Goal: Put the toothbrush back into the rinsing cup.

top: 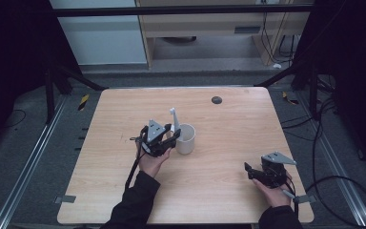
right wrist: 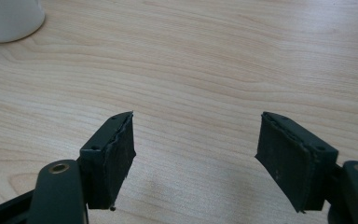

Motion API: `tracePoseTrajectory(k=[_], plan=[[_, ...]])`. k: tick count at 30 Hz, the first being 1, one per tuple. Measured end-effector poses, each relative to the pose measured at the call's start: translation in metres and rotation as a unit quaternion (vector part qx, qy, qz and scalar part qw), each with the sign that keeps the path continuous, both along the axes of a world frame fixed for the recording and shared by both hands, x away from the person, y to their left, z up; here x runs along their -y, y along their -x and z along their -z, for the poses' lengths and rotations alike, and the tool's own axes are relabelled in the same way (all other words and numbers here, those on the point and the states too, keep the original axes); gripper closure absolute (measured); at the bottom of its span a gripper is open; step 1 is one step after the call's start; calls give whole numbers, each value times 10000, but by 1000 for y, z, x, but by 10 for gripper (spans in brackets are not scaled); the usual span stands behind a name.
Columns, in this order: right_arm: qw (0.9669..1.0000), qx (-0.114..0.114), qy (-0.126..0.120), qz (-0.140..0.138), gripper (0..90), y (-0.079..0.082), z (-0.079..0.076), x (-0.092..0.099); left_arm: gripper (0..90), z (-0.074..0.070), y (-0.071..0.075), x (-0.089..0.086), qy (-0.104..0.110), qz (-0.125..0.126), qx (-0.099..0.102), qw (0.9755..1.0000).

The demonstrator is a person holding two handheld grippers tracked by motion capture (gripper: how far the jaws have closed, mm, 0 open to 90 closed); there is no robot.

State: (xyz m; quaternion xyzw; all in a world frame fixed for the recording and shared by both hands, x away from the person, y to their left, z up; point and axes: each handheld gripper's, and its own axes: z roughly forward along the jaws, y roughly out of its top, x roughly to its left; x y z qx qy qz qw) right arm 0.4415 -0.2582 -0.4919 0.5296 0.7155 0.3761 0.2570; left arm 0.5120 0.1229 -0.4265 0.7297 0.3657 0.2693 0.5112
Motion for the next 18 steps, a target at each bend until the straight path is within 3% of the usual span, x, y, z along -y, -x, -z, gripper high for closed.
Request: tracePoseTrajectory(k=[6, 11, 18], plan=[[10000, 14, 17, 10, 273, 1, -1, -1, 467, -5, 12, -8, -267, -9, -197, 9995], [10000, 55, 25, 22, 272, 3, -3, -1, 442, -3, 24, -17, -716, 77, -157, 9973], [9999, 47, 17, 95, 265, 3, -2, 1, 410, 8, 34, -45, -653, -8, -343, 9973]])
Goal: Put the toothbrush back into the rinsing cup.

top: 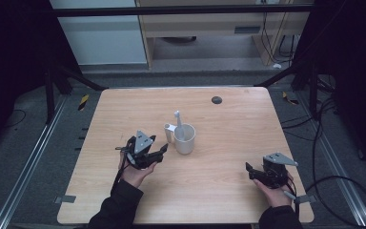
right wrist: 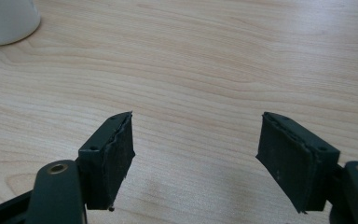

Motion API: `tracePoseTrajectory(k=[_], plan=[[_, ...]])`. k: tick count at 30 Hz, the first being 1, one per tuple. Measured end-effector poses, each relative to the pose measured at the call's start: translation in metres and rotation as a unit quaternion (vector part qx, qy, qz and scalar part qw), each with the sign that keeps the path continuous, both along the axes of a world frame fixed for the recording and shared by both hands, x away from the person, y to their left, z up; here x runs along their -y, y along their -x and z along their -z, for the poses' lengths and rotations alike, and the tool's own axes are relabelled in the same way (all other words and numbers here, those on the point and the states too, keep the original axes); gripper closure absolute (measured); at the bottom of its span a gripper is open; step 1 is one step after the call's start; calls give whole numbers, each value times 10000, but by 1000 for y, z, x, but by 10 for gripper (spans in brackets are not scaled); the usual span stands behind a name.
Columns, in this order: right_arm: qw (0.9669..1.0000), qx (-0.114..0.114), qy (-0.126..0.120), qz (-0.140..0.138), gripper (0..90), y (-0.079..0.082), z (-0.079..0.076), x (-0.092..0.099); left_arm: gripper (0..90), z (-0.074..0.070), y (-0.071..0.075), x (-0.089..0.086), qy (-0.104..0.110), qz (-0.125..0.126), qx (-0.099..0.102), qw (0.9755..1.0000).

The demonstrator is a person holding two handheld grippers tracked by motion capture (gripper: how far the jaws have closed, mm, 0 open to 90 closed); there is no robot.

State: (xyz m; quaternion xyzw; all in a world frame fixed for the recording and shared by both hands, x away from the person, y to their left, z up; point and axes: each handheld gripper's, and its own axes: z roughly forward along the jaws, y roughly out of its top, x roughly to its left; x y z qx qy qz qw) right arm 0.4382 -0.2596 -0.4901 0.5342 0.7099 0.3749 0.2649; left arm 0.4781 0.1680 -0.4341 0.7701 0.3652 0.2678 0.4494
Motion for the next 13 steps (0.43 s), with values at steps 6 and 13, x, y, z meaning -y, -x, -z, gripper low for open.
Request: tracePoseTrajectory(k=[6, 13], plan=[[10000, 1, -26, 23, 252, 1, 0, 0, 372, 11, 13, -28, -97, -147, -199, 9996], [10000, -6, 8, 12, 235, 0, 0, -1, 328, 19, 22, -61, -96, -443, -460, 9979]])
